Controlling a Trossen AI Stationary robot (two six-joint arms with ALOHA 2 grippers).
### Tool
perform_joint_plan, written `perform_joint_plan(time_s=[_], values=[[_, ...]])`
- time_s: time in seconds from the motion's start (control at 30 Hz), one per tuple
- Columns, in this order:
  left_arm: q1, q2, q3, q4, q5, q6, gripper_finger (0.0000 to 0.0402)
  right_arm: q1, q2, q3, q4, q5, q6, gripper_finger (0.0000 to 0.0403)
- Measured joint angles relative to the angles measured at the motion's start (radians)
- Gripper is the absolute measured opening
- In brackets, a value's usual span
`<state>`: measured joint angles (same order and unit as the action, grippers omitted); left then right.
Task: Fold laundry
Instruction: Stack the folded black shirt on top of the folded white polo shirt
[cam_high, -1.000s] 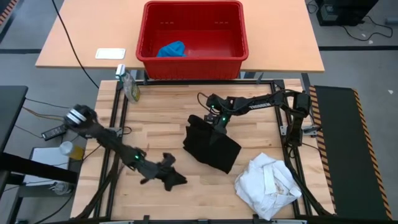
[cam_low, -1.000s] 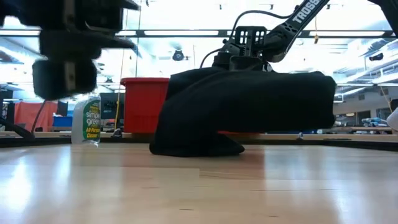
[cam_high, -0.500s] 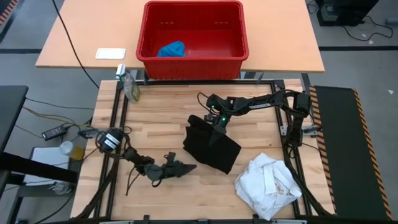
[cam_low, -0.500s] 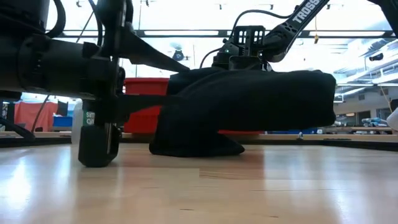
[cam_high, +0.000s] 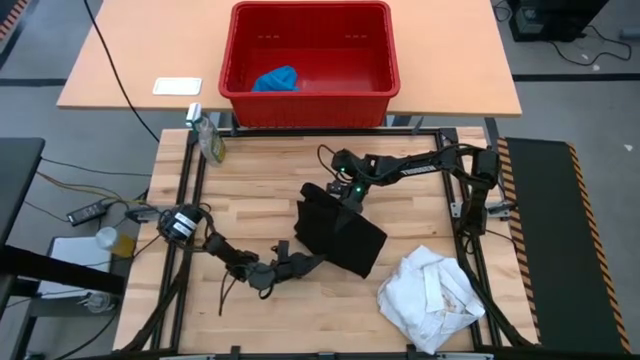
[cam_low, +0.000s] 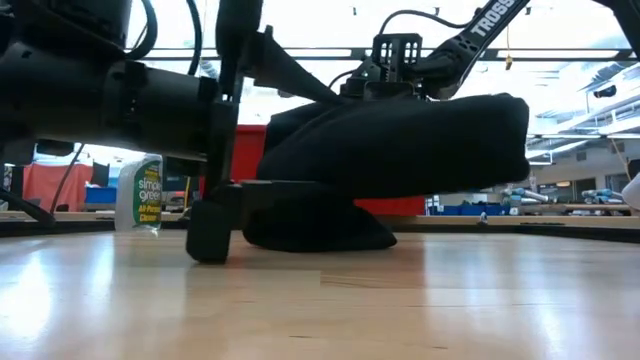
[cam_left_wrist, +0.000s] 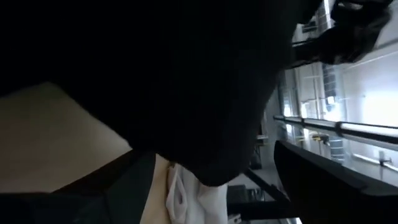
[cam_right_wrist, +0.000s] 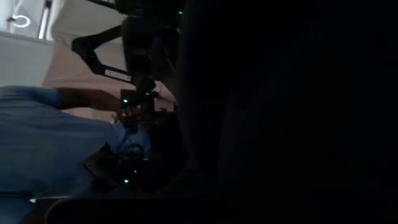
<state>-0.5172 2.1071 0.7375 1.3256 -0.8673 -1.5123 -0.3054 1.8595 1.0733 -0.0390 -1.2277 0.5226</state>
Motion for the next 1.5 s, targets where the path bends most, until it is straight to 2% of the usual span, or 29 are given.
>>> perform_joint_plan(time_s=[0.27,0.5,0.57,0.73,0.9,0.97,1.03,1.17,1.23,1.27,1.33,1.4,1.5], values=[[-0.011,-0.001,0.019,-0.054,-0.004,0.014,0.0314,-0.015,-0.003,0.0,0.051,-0.079,0.106,0.0026],[0.001,-0.001,0.043,-0.069,-0.163,0.129,0.0302,0.004,-0.003,0.0,0.054,-0.095,0.133,0.0026],[0.012,-0.001,0.06,-0.069,-0.18,0.155,0.0302,0.014,-0.005,0.0,0.054,-0.096,0.14,0.0026],[0.049,-0.001,0.089,-0.064,-0.176,0.173,0.0302,0.035,-0.006,0.0,0.068,-0.086,0.166,0.0026],[0.05,0.0,0.101,0.002,-0.166,0.327,0.0295,0.024,-0.018,0.0,0.094,-0.134,0.211,0.0026],[0.042,-0.001,0.101,0.036,-0.184,0.401,0.0275,0.013,-0.036,0.0,0.097,-0.141,0.211,0.0026],[0.036,-0.001,0.101,0.055,-0.195,0.453,0.0233,0.006,-0.054,0.0,0.096,-0.158,0.211,0.0026],[0.03,-0.002,0.102,0.113,-0.202,0.536,0.0115,0.025,-0.09,0.0,0.091,-0.154,0.204,0.0026],[0.03,-0.003,0.101,0.226,-0.153,0.686,0.0053,0.038,-0.103,0.0,0.091,-0.166,0.221,0.0032],[0.033,-0.017,0.103,0.233,-0.11,0.742,0.003,0.043,-0.113,0.0,0.089,-0.178,0.234,0.0038],[0.033,-0.067,0.111,0.227,-0.009,0.838,0.0018,0.059,-0.146,0.0,0.081,-0.188,0.245,0.0045],[0.037,-0.12,0.132,0.209,0.086,0.916,0.0029,0.078,-0.192,0.002,0.064,-0.194,0.244,0.0046],[0.049,-0.19,0.169,0.046,0.16,0.987,0.0054,0.119,-0.256,0.002,0.028,-0.179,0.236,0.0044]])
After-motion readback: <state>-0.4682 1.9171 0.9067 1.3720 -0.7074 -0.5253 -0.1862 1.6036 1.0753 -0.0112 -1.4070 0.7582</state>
